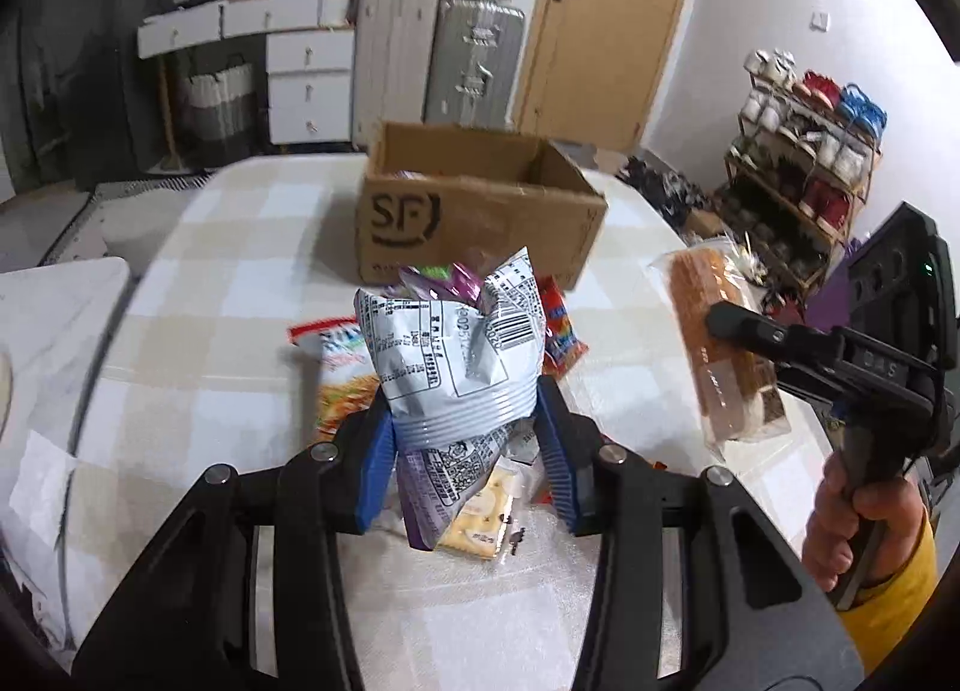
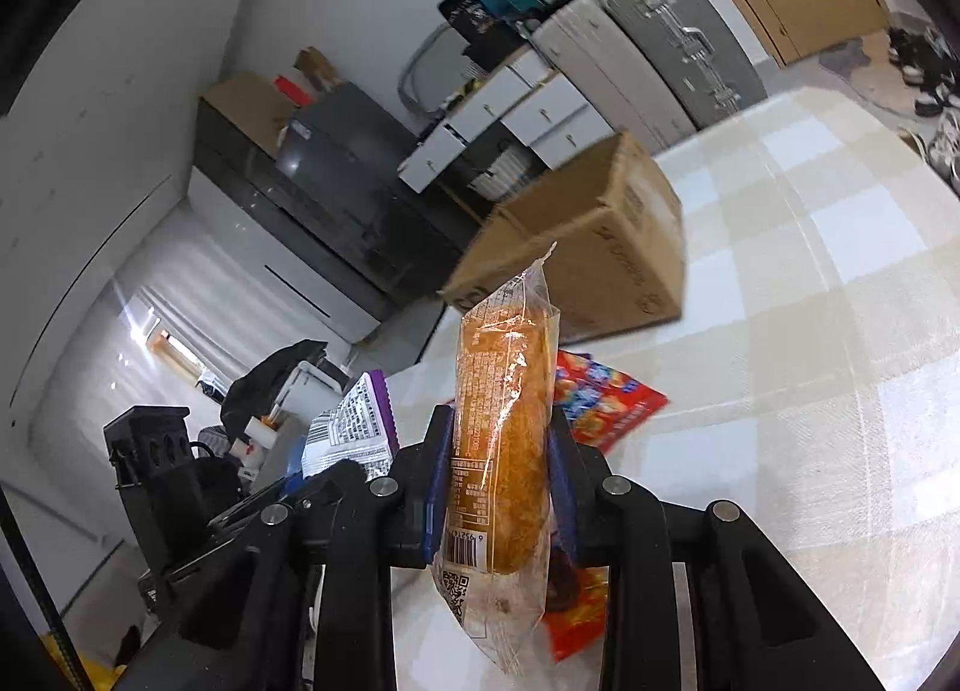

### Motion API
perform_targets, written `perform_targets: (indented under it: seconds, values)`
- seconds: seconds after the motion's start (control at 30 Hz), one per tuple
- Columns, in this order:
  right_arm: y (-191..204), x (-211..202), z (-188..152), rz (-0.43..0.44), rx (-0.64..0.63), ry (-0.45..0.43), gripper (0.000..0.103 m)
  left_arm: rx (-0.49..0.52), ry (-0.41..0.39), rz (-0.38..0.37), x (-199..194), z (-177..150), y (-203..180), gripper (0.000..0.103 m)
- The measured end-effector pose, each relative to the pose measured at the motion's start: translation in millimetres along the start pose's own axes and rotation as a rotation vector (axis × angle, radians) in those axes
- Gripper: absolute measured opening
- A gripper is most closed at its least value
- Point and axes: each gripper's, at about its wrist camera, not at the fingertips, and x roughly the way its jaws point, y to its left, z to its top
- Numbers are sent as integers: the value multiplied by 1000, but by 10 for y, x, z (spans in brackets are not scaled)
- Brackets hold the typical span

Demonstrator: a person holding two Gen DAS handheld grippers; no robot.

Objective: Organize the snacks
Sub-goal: 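Lift both held snacks and carry them over the box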

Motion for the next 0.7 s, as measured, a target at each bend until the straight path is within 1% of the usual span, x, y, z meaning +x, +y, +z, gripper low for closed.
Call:
perform_targets:
  seconds: [0.17,0.33,0.57,0.67,0.7]
  values:
    - [370,-109,16,-4,-64,-11,29,-14,-49,0,-346,7,82,40]
    - [658,-207,63,-2,-118,-28,29,-17,-95,-9,-659,58,153,40]
    - [934,-215,236,-10,-161,-32,29,-11,-143,-7,-1060,207,267,40]
    - [978,-227,350,8,-154,-39,29,4,-162,-1,-1203,312,305,40]
    - [963,-205,428,15,-152,-43,29,8,-164,-9,-1231,366,311,40]
